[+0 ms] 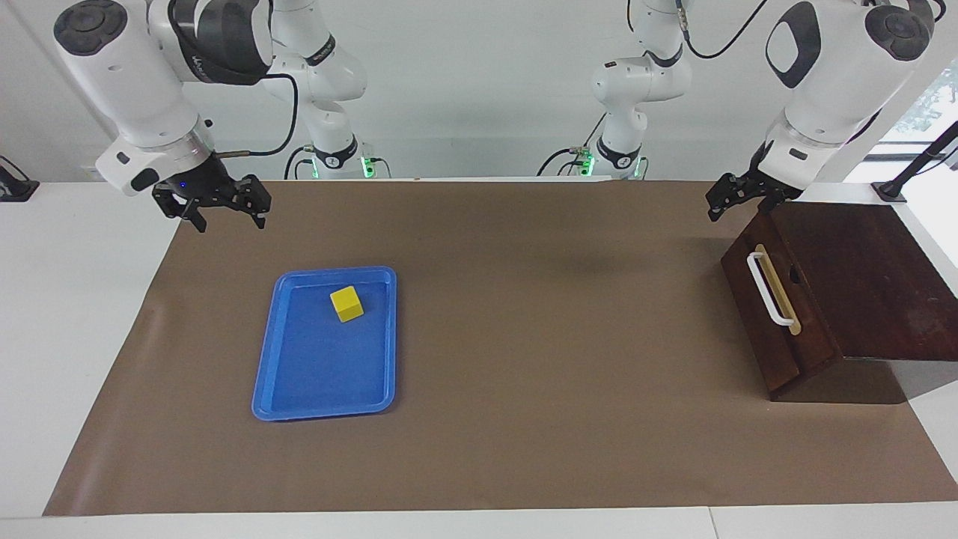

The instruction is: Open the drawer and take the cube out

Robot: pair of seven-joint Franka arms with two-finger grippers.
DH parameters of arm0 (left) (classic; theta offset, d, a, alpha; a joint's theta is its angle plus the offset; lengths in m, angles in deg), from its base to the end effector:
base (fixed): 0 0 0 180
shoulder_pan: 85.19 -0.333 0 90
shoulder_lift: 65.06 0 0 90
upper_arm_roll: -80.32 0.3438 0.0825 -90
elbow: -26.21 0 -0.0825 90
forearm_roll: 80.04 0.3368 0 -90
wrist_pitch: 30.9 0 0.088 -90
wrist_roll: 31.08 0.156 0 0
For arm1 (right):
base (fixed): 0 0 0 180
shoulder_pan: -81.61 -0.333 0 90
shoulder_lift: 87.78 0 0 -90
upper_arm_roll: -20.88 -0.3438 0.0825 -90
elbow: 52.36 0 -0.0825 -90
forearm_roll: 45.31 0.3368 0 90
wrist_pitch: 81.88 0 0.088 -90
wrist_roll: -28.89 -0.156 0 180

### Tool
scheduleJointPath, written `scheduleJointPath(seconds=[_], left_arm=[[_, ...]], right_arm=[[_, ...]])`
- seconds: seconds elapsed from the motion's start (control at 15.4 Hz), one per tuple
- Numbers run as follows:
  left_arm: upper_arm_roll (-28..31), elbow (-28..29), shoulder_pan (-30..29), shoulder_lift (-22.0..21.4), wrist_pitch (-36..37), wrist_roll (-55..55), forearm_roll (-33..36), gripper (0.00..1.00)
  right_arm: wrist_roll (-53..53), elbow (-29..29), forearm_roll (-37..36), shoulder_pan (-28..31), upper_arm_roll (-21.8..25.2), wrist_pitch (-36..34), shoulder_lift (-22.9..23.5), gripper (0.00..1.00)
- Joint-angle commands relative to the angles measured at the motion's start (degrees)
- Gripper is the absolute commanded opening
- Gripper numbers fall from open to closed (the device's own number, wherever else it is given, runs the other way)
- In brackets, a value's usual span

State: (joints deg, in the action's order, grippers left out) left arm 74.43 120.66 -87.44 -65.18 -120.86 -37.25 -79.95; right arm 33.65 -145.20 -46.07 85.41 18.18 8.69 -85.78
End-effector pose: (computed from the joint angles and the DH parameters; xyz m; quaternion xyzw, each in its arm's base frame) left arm 0.4987 -0.0315 0.5716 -0.9990 -0.0220 0.0379 0.0041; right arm 0.5130 -0.0123 0.5654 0.9988 0.0322 -0.0375 0.0039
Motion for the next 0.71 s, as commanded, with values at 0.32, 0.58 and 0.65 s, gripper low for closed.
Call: scheduleJointPath(seconds=[0.32,0.58,0.65], left_arm=[[-0.3,0.3,0.0,-0.7,-2.0,0.7,-0.5,1.00],[-0.4,0.3,0.1,-0.7,-1.9,0.7,-0.5,1.00],[-0.4,0.2,0.1,-0.7,-2.0,0.7,-0.5,1.00]], right_arm=[[-1.5,2.2,1.6,1.3,-2.1,-3.7,-0.4,1.00],[-1.5,2.2,1.6,1.2,-2.1,-3.7,-0.4,1.00],[-1.4,2.2,1.6,1.2,-2.0,-3.7,-0.4,1.00]])
